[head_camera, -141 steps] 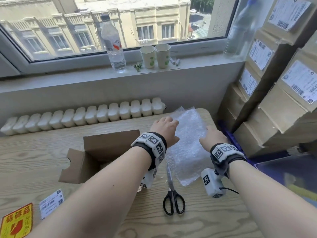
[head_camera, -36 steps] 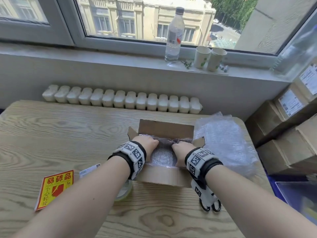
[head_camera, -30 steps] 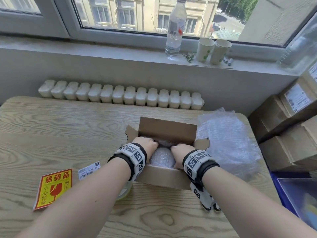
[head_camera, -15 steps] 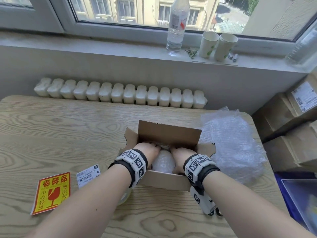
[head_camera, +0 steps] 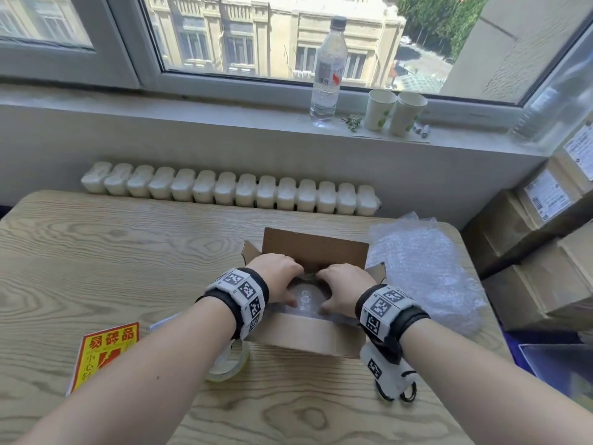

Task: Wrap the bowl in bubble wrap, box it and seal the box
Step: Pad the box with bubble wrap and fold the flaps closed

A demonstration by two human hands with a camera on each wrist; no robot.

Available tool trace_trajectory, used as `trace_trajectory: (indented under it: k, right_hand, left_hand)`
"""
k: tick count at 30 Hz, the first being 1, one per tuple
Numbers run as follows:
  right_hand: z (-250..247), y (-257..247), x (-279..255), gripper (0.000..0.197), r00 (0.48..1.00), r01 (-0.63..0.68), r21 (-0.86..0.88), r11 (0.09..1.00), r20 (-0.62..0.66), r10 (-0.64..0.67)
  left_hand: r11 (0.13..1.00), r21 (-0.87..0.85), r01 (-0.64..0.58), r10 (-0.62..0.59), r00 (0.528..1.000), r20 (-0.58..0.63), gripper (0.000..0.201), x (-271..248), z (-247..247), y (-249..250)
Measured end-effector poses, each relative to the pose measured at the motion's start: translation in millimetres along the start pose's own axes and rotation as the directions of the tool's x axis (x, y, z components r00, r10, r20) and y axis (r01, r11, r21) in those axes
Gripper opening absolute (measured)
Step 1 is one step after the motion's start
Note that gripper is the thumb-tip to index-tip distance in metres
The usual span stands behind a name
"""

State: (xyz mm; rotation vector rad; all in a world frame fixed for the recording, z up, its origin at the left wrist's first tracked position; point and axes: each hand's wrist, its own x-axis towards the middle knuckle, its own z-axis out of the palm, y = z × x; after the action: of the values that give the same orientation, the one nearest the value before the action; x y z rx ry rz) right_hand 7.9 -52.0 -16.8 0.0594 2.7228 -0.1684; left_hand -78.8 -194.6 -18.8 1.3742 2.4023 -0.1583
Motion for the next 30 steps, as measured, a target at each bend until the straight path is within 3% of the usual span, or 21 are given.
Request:
trace_trajectory:
  k: [3,7,11,19,23,30]
  right_hand:
    - [13.3,1.5,0.1,0.050,0.998,-0.038,0.041,0.998,0.048,0.036]
    - [22.1,4.0,1.8,0.055,0.992,-0.060,0.030,0.998,0.108,0.057]
    - [30.6,1.9,6.9,0.063,0.992,-0.047,-0.029,0.998,0.114,0.050]
    - [40.6,5.5,22.8,0.054,0.990,-0.033,-0.045,0.998,0.137,0.039]
    - [42.3,7.7,32.3,0.048,0.980,-0.044,-0.034,0.998,0.192,0.050]
    - [42.1,4.2,30.5,0.041,0.981,-0.063,-0.027,0.998,0.180,0.066]
  left_hand:
    - [1.000,-0.008,0.014,-0.014,1.000,0.026,0.055,-0.9,9.8,1.1]
    - [0.999,0.026,0.038,-0.040,0.997,0.066,0.041,-1.3,19.8,2.7]
    - [0.997,0.052,0.063,-0.068,0.993,0.098,0.046,3.6,23.8,4.2]
    - [0.995,0.076,0.060,-0.071,0.985,0.155,0.032,23.5,31.5,3.0]
    - [0.996,0.072,0.058,-0.070,0.980,0.185,0.033,29.1,32.2,3.4]
    - [0.996,0.058,0.063,-0.073,0.979,0.192,0.035,25.2,34.6,6.6]
